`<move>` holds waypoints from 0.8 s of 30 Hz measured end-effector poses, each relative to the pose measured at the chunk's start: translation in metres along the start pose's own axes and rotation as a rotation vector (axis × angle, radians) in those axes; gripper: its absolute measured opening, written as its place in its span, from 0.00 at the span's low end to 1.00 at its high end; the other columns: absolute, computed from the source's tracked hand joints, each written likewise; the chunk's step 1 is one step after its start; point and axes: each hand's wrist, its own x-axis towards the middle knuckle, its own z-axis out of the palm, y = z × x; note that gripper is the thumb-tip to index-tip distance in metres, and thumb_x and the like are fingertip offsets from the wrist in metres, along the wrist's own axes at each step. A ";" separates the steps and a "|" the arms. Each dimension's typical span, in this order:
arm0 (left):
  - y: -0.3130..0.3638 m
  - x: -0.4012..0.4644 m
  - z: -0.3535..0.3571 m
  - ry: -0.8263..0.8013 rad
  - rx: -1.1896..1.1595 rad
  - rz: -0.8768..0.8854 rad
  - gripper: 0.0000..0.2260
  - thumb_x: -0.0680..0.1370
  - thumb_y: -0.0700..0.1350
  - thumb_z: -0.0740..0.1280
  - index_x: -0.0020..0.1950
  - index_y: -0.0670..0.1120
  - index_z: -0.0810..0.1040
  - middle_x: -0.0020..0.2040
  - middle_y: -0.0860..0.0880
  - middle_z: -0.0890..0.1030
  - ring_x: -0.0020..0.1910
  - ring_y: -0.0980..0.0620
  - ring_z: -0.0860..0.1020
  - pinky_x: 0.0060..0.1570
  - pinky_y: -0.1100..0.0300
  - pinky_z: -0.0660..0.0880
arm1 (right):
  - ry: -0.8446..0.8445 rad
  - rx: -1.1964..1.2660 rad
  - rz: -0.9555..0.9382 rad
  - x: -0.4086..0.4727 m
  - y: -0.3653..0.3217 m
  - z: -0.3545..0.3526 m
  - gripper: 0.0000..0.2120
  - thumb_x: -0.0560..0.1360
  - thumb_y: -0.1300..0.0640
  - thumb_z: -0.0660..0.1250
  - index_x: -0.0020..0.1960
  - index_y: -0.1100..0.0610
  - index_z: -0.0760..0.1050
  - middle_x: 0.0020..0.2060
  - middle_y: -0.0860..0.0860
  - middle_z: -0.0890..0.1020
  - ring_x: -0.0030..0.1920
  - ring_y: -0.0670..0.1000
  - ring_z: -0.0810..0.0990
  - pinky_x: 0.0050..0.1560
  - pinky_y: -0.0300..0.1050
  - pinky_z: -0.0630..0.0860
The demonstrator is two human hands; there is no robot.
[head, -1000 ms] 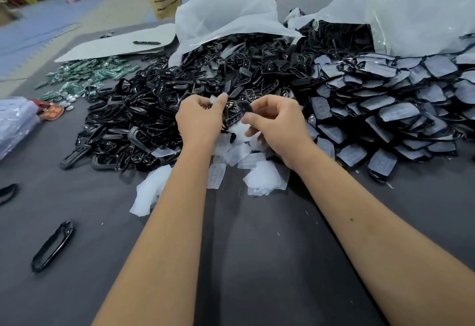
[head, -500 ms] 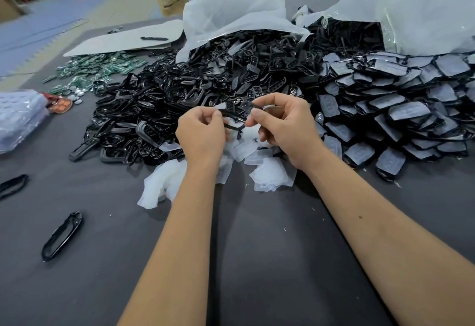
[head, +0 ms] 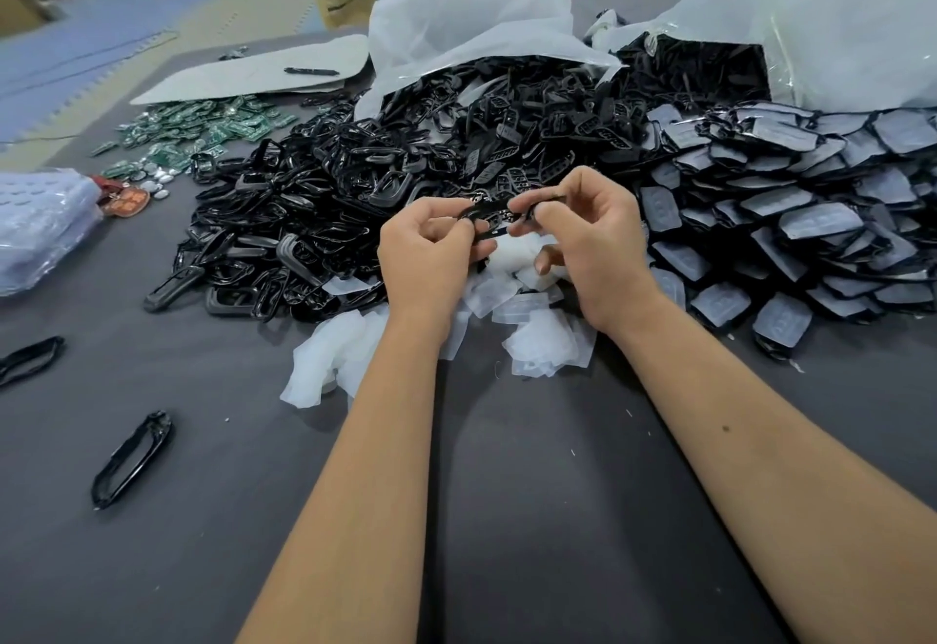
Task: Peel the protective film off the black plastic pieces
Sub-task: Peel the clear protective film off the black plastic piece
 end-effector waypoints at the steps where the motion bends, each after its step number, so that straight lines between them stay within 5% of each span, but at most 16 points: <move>1: 0.000 0.001 0.000 0.002 -0.020 -0.011 0.10 0.77 0.31 0.66 0.49 0.44 0.84 0.37 0.46 0.86 0.39 0.44 0.87 0.46 0.49 0.85 | 0.007 0.004 -0.005 0.000 0.001 0.000 0.08 0.78 0.67 0.66 0.45 0.59 0.68 0.44 0.61 0.86 0.39 0.56 0.85 0.24 0.42 0.71; 5: 0.000 0.003 -0.002 -0.001 -0.034 -0.033 0.11 0.77 0.30 0.66 0.50 0.42 0.84 0.30 0.52 0.80 0.40 0.43 0.88 0.48 0.52 0.85 | 0.017 -0.121 -0.050 0.002 0.009 0.001 0.04 0.82 0.62 0.68 0.48 0.58 0.78 0.37 0.53 0.83 0.32 0.46 0.76 0.27 0.38 0.69; 10: 0.001 0.001 -0.001 0.002 -0.050 -0.028 0.13 0.77 0.29 0.64 0.50 0.41 0.85 0.37 0.45 0.84 0.41 0.41 0.88 0.46 0.53 0.84 | -0.019 -0.364 -0.115 0.001 0.010 0.005 0.13 0.83 0.63 0.65 0.63 0.54 0.83 0.39 0.41 0.81 0.31 0.39 0.76 0.35 0.30 0.71; 14: -0.001 -0.001 -0.001 -0.011 -0.031 0.027 0.15 0.75 0.30 0.64 0.49 0.44 0.87 0.42 0.39 0.86 0.41 0.41 0.88 0.49 0.49 0.85 | 0.004 -0.486 -0.160 -0.003 0.005 0.010 0.02 0.79 0.61 0.71 0.51 0.58 0.82 0.37 0.50 0.85 0.35 0.44 0.81 0.36 0.38 0.75; 18: -0.005 -0.001 -0.001 -0.054 -0.056 0.034 0.14 0.74 0.31 0.64 0.47 0.45 0.87 0.42 0.41 0.87 0.40 0.40 0.87 0.50 0.47 0.84 | 0.067 -0.548 -0.209 -0.005 0.004 0.011 0.02 0.78 0.61 0.73 0.48 0.59 0.84 0.37 0.51 0.86 0.40 0.51 0.86 0.44 0.49 0.82; 24: -0.007 -0.001 -0.001 -0.078 -0.063 0.032 0.10 0.74 0.36 0.69 0.44 0.48 0.87 0.40 0.43 0.86 0.36 0.43 0.86 0.47 0.48 0.84 | 0.109 -0.634 -0.250 -0.006 0.005 0.012 0.02 0.77 0.59 0.74 0.47 0.58 0.84 0.35 0.49 0.84 0.38 0.49 0.84 0.45 0.48 0.81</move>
